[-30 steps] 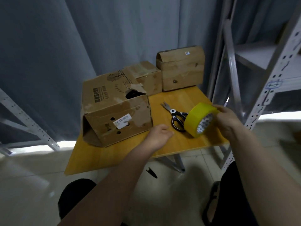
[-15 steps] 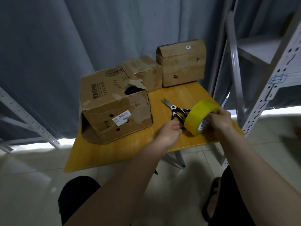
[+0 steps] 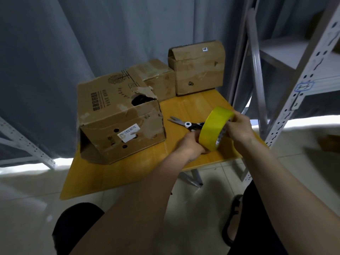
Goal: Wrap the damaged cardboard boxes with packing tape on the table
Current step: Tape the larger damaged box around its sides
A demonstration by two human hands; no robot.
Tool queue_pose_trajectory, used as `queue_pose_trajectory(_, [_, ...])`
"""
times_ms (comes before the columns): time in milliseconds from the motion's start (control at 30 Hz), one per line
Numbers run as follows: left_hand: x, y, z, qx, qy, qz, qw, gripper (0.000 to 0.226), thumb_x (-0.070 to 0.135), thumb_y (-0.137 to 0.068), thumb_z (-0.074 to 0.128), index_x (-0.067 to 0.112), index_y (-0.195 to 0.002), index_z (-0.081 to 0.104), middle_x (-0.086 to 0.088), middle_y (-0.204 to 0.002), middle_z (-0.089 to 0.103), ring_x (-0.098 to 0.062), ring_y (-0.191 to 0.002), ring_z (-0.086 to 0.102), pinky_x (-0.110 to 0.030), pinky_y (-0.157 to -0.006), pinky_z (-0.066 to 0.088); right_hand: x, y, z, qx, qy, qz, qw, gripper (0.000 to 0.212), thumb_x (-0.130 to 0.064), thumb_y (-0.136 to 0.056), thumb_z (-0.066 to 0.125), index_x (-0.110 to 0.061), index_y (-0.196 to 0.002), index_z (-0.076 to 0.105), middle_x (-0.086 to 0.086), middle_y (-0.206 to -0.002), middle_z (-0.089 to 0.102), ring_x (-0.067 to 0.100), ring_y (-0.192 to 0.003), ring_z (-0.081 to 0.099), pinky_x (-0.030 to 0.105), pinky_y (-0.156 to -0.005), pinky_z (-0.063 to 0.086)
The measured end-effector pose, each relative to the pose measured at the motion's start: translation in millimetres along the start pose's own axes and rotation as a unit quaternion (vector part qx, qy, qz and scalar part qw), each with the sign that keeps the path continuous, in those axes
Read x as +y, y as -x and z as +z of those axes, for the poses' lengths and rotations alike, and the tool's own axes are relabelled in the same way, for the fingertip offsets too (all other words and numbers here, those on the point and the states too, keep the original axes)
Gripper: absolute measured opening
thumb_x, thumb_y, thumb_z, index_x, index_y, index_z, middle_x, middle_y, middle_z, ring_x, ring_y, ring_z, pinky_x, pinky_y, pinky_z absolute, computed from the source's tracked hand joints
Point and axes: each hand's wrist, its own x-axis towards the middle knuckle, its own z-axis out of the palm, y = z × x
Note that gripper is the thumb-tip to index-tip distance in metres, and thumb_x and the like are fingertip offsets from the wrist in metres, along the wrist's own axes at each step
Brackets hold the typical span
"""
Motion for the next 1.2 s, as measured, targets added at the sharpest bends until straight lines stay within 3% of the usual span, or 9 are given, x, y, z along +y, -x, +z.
queue_pose_trajectory(300, [3, 3, -4, 0.039, 0.097, 0.012, 0.994, 0.043, 0.008, -0.085, 0.073, 0.012, -0.127, 0.061, -0.009, -0.122, 0.065, -0.02, -0.101, 0.058, -0.031, -0.087, 0.048, -26, 7, 4, 0.0, 0.012, -0.092, 0.996, 0.027, 0.005, -0.09, 0.056, -0.013, -0.11, 0.063, 0.001, -0.097, 0.065, 0.013, -0.091, 0.062, 0.018, -0.07, 0.051])
queue_pose_trajectory(400, [9, 4, -11, 0.042, 0.135, 0.01, 0.99, 0.016, 0.008, -0.089, 0.067, 0.013, -0.103, 0.069, -0.007, -0.102, 0.069, -0.013, -0.08, 0.056, -0.023, -0.069, 0.046, -43, 9, 6, -0.007, 0.005, -0.116, 0.993, 0.025, 0.004, -0.089, 0.059, -0.019, -0.1, 0.063, -0.009, -0.086, 0.064, 0.003, -0.082, 0.062, 0.01, -0.062, 0.05])
queue_pose_trajectory(500, [11, 6, -20, 0.007, 0.205, -0.005, 0.979, 0.014, 0.006, -0.088, 0.065, 0.018, -0.082, 0.069, -0.001, -0.082, 0.071, -0.019, -0.086, 0.061, -0.034, -0.087, 0.051, -52, 9, 5, -0.017, -0.031, -0.091, 0.995, 0.018, 0.002, -0.088, 0.061, -0.012, -0.099, 0.065, 0.005, -0.091, 0.068, 0.018, -0.086, 0.067, 0.026, -0.073, 0.057])
queue_pose_trajectory(567, [11, 10, -27, -0.023, 0.28, -0.011, 0.96, 0.014, 0.004, -0.09, 0.063, 0.016, -0.086, 0.069, -0.001, -0.08, 0.074, -0.02, -0.089, 0.067, -0.036, -0.092, 0.052, -55, 11, 8, -0.023, -0.086, -0.073, 0.993, 0.016, 0.004, -0.086, 0.062, -0.012, -0.09, 0.066, 0.01, -0.087, 0.069, 0.024, -0.083, 0.067, 0.036, -0.074, 0.057])
queue_pose_trajectory(733, [16, 29, -47, -0.032, 0.533, -0.057, 0.844, 0.01, -0.01, -0.088, 0.059, -0.002, -0.088, 0.066, -0.015, -0.078, 0.073, -0.022, -0.07, 0.073, -0.034, -0.066, 0.061, -65, 18, 27, -0.037, -0.308, 0.015, 0.95, 0.023, -0.005, -0.09, 0.06, -0.017, -0.071, 0.064, 0.0, -0.063, 0.066, 0.023, -0.07, 0.064, 0.04, -0.073, 0.053])
queue_pose_trajectory(867, [25, 52, -61, -0.013, 0.585, -0.067, 0.808, 0.007, -0.005, -0.087, 0.062, 0.001, -0.088, 0.065, -0.011, -0.073, 0.071, -0.015, -0.063, 0.07, -0.03, -0.065, 0.061, -72, 21, 45, -0.056, -0.358, 0.037, 0.931, 0.015, -0.021, -0.092, 0.062, -0.02, -0.077, 0.058, 0.006, -0.073, 0.069, 0.026, -0.073, 0.066, 0.04, -0.067, 0.056])
queue_pose_trajectory(1000, [30, 72, -74, 0.103, 0.522, -0.015, 0.847, 0.009, 0.004, -0.086, 0.067, 0.004, -0.095, 0.066, -0.01, -0.086, 0.073, -0.017, -0.079, 0.072, -0.035, -0.084, 0.058, -75, 23, 61, -0.048, -0.316, 0.042, 0.947, 0.008, -0.017, -0.098, 0.052, -0.016, -0.092, 0.057, 0.005, -0.072, 0.062, 0.021, -0.058, 0.064, 0.028, -0.042, 0.052])
queue_pose_trajectory(1100, [40, 83, -87, 0.193, 0.419, 0.048, 0.886, 0.009, 0.014, -0.092, 0.064, 0.007, -0.089, 0.068, -0.01, -0.085, 0.073, -0.02, -0.085, 0.072, -0.035, -0.085, 0.058, -83, 27, 72, -0.047, -0.33, 0.053, 0.941, 0.018, -0.015, -0.097, 0.055, -0.01, -0.114, 0.054, 0.01, -0.087, 0.07, 0.026, -0.066, 0.072, 0.038, -0.055, 0.06])
queue_pose_trajectory(1200, [54, 90, -100, 0.261, 0.4, 0.08, 0.875, 0.019, 0.017, -0.096, 0.06, 0.007, -0.081, 0.067, -0.004, -0.066, 0.069, -0.015, -0.066, 0.069, -0.03, -0.074, 0.06, -94, 28, 84, -0.025, -0.33, 0.009, 0.943, 0.014, -0.02, -0.094, 0.06, -0.014, -0.105, 0.056, 0.009, -0.089, 0.072, 0.025, -0.069, 0.073, 0.037, -0.054, 0.06])
